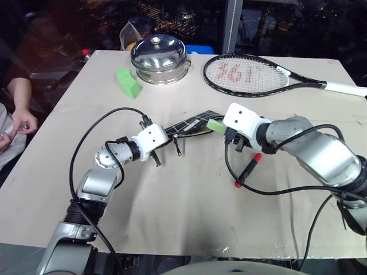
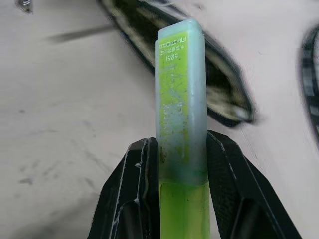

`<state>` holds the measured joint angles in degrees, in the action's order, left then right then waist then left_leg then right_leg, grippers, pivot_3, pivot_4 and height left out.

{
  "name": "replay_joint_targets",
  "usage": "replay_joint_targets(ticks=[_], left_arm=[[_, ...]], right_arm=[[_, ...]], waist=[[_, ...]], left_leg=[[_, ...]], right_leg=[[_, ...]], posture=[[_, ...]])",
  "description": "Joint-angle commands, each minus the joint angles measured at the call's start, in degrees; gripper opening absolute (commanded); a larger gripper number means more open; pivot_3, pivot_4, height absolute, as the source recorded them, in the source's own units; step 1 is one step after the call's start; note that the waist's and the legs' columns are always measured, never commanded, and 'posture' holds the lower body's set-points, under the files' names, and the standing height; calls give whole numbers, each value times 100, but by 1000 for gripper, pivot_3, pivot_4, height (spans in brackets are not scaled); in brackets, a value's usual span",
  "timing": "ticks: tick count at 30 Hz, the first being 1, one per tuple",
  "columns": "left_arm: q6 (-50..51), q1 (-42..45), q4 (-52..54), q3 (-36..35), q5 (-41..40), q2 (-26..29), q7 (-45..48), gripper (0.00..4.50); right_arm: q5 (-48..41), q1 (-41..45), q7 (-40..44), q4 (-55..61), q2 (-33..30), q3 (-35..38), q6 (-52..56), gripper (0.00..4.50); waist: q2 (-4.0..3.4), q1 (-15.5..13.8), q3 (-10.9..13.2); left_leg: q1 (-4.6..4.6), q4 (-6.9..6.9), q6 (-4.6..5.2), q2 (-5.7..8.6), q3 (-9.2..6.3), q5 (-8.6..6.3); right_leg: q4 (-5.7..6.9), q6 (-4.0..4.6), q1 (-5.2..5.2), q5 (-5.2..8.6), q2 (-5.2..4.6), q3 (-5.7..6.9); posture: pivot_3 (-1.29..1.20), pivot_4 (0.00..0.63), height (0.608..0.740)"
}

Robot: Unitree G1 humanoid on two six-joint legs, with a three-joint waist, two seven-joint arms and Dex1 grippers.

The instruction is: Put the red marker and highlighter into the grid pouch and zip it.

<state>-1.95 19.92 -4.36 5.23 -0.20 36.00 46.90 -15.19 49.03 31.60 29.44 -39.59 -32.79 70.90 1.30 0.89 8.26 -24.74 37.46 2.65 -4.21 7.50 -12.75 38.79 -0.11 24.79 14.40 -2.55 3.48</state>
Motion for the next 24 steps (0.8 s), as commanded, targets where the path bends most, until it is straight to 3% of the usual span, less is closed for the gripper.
replay_joint_targets(ticks=[1,9,13,14,17,20,24], left_arm=[[-209,81,270,63,-79,-69,71,0],[-540,-2,505,354,142,-103,165,0],[-360,23,640,456,126,-386,-7,0],[-174,11,710,443,62,-466,-40,0],[332,-53,853,306,-68,-596,-134,0],[619,-72,871,206,-21,-572,-263,0],[910,-10,805,117,-38,-555,-403,0]], right_arm=[[434,343,269,-182,-197,-489,-441,734],[1590,762,946,-1243,78,-1380,-2518,734],[2156,892,1451,-2086,456,-1701,-3883,734],[2230,874,1538,-2266,477,-1632,-4127,1755],[1938,609,1658,-2251,377,-761,-4080,2928],[1067,280,2151,-1541,75,319,-2940,4214],[-807,-569,2726,-86,-295,2244,-1313,4214]], waist=[[-1,0,0],[-1,18,1],[-2,1,1],[-2,-13,1],[0,-54,2],[0,-71,3],[0,-52,2]], left_leg=[[0,1,0,1,4,0],[2,2,-1,0,9,0],[2,3,-3,-2,10,2],[2,4,-13,-1,10,8],[-4,7,-21,0,9,13],[-7,9,-22,0,9,14],[1,8,-8,-5,-1,5]], right_leg=[[0,0,0,0,-2,2],[3,0,4,0,2,14],[5,-1,4,0,26,15],[4,-1,4,0,26,13],[3,-1,3,0,25,14],[2,-2,3,-1,23,14],[2,0,-7,-1,15,14]], posture=[[0,150,740],[0,150,740],[0,150,740],[0,150,740],[0,150,740],[0,150,740],[0,150,740]])
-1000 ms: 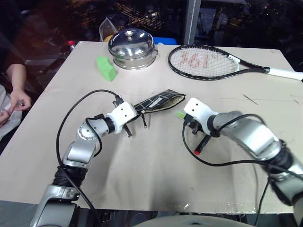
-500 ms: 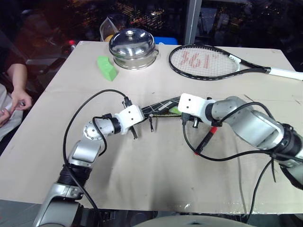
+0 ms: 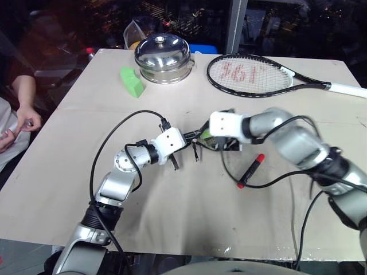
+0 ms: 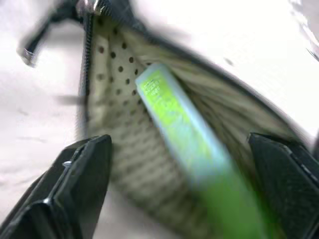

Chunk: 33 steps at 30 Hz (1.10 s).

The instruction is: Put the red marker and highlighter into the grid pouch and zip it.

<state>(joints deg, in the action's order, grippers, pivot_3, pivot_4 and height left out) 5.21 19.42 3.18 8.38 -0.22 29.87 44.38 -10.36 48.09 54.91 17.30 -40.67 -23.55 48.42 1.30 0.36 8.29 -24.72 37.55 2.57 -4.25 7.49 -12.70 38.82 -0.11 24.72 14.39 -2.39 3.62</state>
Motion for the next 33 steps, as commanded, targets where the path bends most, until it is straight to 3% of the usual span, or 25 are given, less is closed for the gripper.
replay_joint_targets(ticks=[1,4,8,14,18,23,27,31,33], left_arm=[[195,66,-1,-205,-31,80,-144,0],[184,123,-81,-217,-53,133,-97,0],[-85,155,-120,-229,-169,298,213,0],[-274,-7,81,-202,-196,450,396,0],[-149,-174,380,-234,-187,436,284,0],[58,-437,747,-289,-173,432,103,0],[138,-612,909,-281,-149,404,-49,0],[35,-686,820,-253,-119,382,-128,0],[-39,-666,722,-239,-102,382,-141,0]], right_arm=[[-1635,-936,546,1519,-354,1799,952,4214],[-1857,-1871,784,2037,-808,2290,503,4214],[-300,-2530,1351,1142,-1754,1221,-1842,4214],[839,-1789,1920,-1032,-1301,126,-4210,4214],[1200,-1136,2485,-2429,-769,-414,-5191,4214],[1235,-820,3041,-3127,-560,-503,-5689,2063],[945,-1071,2967,-2529,-726,-55,-5267,241],[655,-1750,2257,-1047,-969,741,-4077,163],[452,-2131,1650,101,-948,1286,-2919,163]], waist=[[0,1,0],[0,20,0],[-1,65,1],[6,65,11],[7,41,13],[9,51,12],[8,38,12],[6,-1,14],[6,-5,14]], left_leg=[[0,0,7,-1,-10,-5],[2,-4,8,0,-26,-6],[20,0,8,5,-12,-5],[42,-2,7,2,4,-4],[40,-4,-13,3,10,8],[44,-3,-15,1,17,9],[62,-4,-2,-3,26,1],[59,-8,-13,-3,24,7],[56,-9,-20,-3,23,11]], right_leg=[[0,1,-3,1,-12,-3],[-4,5,-12,3,-12,2],[-1,0,-12,4,-5,-12],[3,-15,-15,14,31,-40],[1,3,-13,3,41,-59],[1,3,-15,3,40,-64],[9,3,-21,2,25,-73],[9,6,-19,2,13,-74],[8,7,-18,2,13,-75]], posture=[[0,150,740],[0,150,740],[0,150,740],[0,150,740],[0,150,740],[0,150,740],[0,150,740],[0,150,740],[0,150,740]])
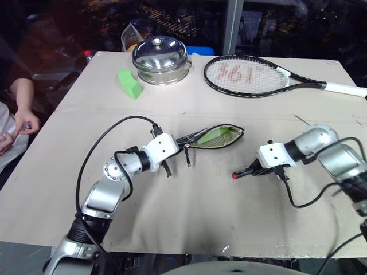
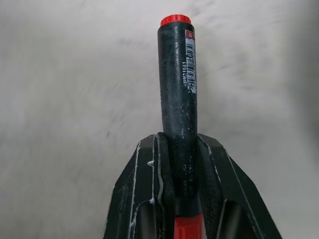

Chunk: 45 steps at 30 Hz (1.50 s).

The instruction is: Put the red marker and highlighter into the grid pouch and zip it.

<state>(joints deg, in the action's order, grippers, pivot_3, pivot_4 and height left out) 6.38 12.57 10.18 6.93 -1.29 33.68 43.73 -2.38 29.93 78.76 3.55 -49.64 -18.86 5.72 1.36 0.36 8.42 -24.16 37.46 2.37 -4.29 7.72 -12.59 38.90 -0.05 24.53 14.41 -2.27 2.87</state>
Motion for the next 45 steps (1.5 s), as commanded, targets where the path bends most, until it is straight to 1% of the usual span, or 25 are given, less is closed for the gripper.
replay_joint_targets(ticks=[1,3,5,7,9,13,15,18,20,21,22,24,26,30,32,34,35,37,39,42,45], left_arm=[[-201,37,-24,-79,17,5,-73,0],[-325,105,-134,-22,48,4,-47,0],[-417,166,-214,36,47,-10,-2,0],[-478,228,-280,96,52,-40,25,0],[-551,306,-344,164,78,-76,58,0],[-599,437,-402,289,152,-167,51,0],[-579,483,-384,345,183,-227,29,0],[-540,533,-382,378,223,-286,5,0],[-433,477,-237,348,159,-344,-34,0],[-363,443,-169,338,125,-360,-43,0],[-269,403,-103,314,89,-380,-68,0],[-76,348,-7,250,40,-402,-106,0],[116,318,64,172,-10,-428,-151,0],[474,340,112,25,-186,-508,-249,0],[574,388,100,2,-257,-531,-248,0],[663,452,75,-13,-343,-557,-212,0],[695,478,68,-28,-384,-553,-187,0],[767,512,68,-83,-495,-539,-119,0],[747,524,48,-128,-573,-476,-16,0],[746,517,33,-182,-721,-405,126,0],[750,552,31,-150,-784,-371,208,0]], right_arm=[[-432,-445,-996,1998,-26,1024,1957,163],[-243,-471,-1452,2765,-20,1106,2910,163],[50,-282,-1802,3105,-25,903,3509,163],[451,71,-2118,3114,10,480,3934,163],[817,448,-2242,2962,57,-36,4025,163],[1640,1297,-2250,2385,376,-1212,3742,162],[1948,1710,-2187,2005,712,-1713,3421,162],[2243,2006,-2177,1546,1062,-2074,2978,162],[2311,2205,-2196,868,1430,-2296,2324,162],[2204,2204,-2219,627,1609,-2232,2194,162],[2163,2201,-2234,432,1699,-2154,2050,1247],[2057,2159,-2259,403,1715,-1787,2039,2004],[1574,2045,-1985,710,1734,-1268,2539,2961],[-148,1590,-1190,1831,1558,309,4859,2961],[-865,1321,-954,2347,1396,887,5815,2961],[-1514,1061,-956,2857,1444,1421,6762,2961],[-1745,955,-1045,3084,1499,1578,7144,2961],[-2005,753,-1382,3453,1737,1661,7672,2961],[-2008,542,-1934,3601,2069,1472,7933,2961],[-1867,393,-2759,3360,2651,1224,7967,2961],[-1762,372,-3425,2891,3246,1167,7742,2961]], waist=[[-1,-3,0],[-1,18,0],[-1,27,0],[-1,40,0],[-1,35,0],[-1,35,0],[-2,49,0],[-2,43,0],[-2,29,0],[-1,34,0],[-1,35,0],[-1,26,0],[-2,21,0],[-2,13,0],[-2,16,0],[-1,11,-1],[-2,42,0],[-2,68,0],[-4,74,-2],[-5,64,-2],[-5,49,-2]], left_leg=[[-4,-2,0,0,-2,0],[-3,-3,1,-1,-4,-1],[-2,-2,15,-1,-7,-10],[-1,0,17,0,-6,-11],[-1,2,18,2,-4,-11],[-9,0,19,5,-4,-11],[-19,1,16,5,-4,-9],[-32,2,1,5,-8,1],[-39,6,-1,5,-15,2],[-42,9,-1,5,-14,2],[-42,10,-1,6,-12,2],[-46,13,-1,6,-12,2],[-54,18,-2,6,-22,2],[-55,22,-2,5,-31,2],[-52,23,4,4,-39,-1],[-51,23,18,3,-51,-10],[-49,23,19,3,-54,-11],[-46,21,20,2,-54,-11],[-42,21,19,-3,-59,-11],[-43,21,14,-2,-64,-7],[-47,22,13,4,-62,-7]], right_leg=[[0,0,3,0,-1,1],[1,0,4,0,-2,0],[0,0,3,0,-2,2],[0,1,4,0,-7,6],[0,13,4,5,-11,10],[-2,10,9,3,-7,11],[-1,8,19,2,5,9],[1,7,29,2,27,11],[0,6,29,1,26,21],[-1,6,29,1,26,23],[-2,5,29,1,26,28],[-3,4,29,0,24,36],[-2,4,29,0,22,37],[0,4,24,-1,20,36],[0,5,17,-1,18,40],[-1,6,11,-1,8,46],[-2,6,9,0,-4,47],[2,8,11,0,-3,43],[6,9,10,0,5,43],[7,9,11,0,9,45],[6,8,12,-1,14,45]], posture=[[0,150,740],[0,150,740],[0,150,740],[0,150,740],[0,150,740],[0,150,740],[0,150,740],[0,150,740],[0,150,740],[0,150,740],[0,150,740],[0,150,740],[0,150,740],[0,150,740],[0,150,740],[0,150,740],[0,150,740],[0,150,740],[0,150,740],[0,150,740],[0,150,740]])
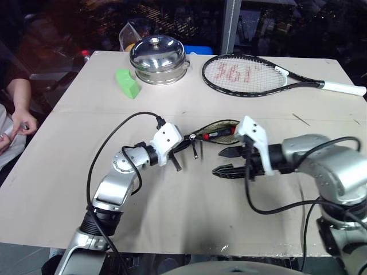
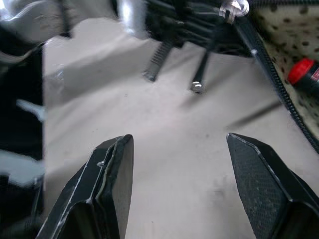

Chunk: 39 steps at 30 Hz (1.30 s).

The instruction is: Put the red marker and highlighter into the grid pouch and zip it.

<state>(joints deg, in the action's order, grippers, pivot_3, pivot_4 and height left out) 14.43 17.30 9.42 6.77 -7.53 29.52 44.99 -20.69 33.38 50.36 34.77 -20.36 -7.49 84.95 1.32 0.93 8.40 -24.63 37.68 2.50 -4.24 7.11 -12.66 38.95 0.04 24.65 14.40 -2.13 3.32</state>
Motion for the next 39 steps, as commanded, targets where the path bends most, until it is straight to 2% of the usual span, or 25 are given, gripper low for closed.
replay_joint_targets(ticks=[1,5,14,15,16,19,21,25,32,36,39], left_arm=[[-64,97,90,-108,-151,50,96,0],[-87,136,50,-26,-82,67,99,0],[-213,177,61,106,209,36,-113,0],[-246,155,84,116,246,48,-119,0],[-276,139,97,122,280,58,-121,0],[-352,128,105,135,350,73,-131,0],[-384,124,110,130,379,68,-149,0],[-391,96,152,95,398,79,-185,0],[-706,95,-35,-44,620,226,-380,0],[-992,241,-308,-9,798,203,-558,0],[-1317,397,-613,103,955,169,-605,0]], right_arm=[[111,83,-800,-463,556,35,-300,2961],[-40,379,-1263,-954,1268,219,-504,2961],[-328,724,-1906,-1412,1937,463,-432,2961],[-343,733,-2001,-1430,2005,512,-390,2436],[-360,739,-2078,-1447,2052,545,-355,2329],[-382,759,-2252,-1511,2101,569,-324,806],[-362,772,-2417,-1562,2159,659,-275,64],[-390,750,-2650,-1490,2150,862,-133,64],[-140,363,-3096,-801,987,2303,493,64],[-58,40,-3197,-799,265,2563,411,64],[-48,-114,-3246,-844,36,2493,246,64]], waist=[[1,-13,0],[2,-17,-1],[1,-12,-1],[1,-12,-1],[1,-12,-1],[1,-9,-1],[0,-8,-1],[0,-8,-1],[0,-20,-1],[0,-14,-1],[0,13,-1]], left_leg=[[-1,0,0,2,0,0],[-5,0,-1,5,2,1],[-5,0,0,4,0,0],[-5,0,-1,4,-1,0],[-5,0,0,4,0,0],[-5,0,0,3,-1,0],[-5,0,0,3,0,0],[-5,0,0,3,-1,0],[-9,0,0,5,-2,0],[-6,-10,1,5,-1,-1],[-1,-18,0,2,5,0]], right_leg=[[0,0,0,0,4,1],[-2,-1,1,0,10,2],[-2,-1,0,0,9,5],[-2,-1,-1,0,10,5],[-1,-1,0,0,10,5],[-2,-1,0,0,8,5],[-2,-1,0,0,8,5],[-2,-1,0,0,8,6],[-6,-2,-1,0,-1,9],[-8,-1,0,0,-2,7],[-8,-1,4,0,2,-2]], posture=[[0,150,740],[0,150,740],[0,150,740],[0,150,740],[0,150,740],[0,150,740],[0,150,740],[0,150,740],[0,150,740],[0,150,740],[0,150,740]])
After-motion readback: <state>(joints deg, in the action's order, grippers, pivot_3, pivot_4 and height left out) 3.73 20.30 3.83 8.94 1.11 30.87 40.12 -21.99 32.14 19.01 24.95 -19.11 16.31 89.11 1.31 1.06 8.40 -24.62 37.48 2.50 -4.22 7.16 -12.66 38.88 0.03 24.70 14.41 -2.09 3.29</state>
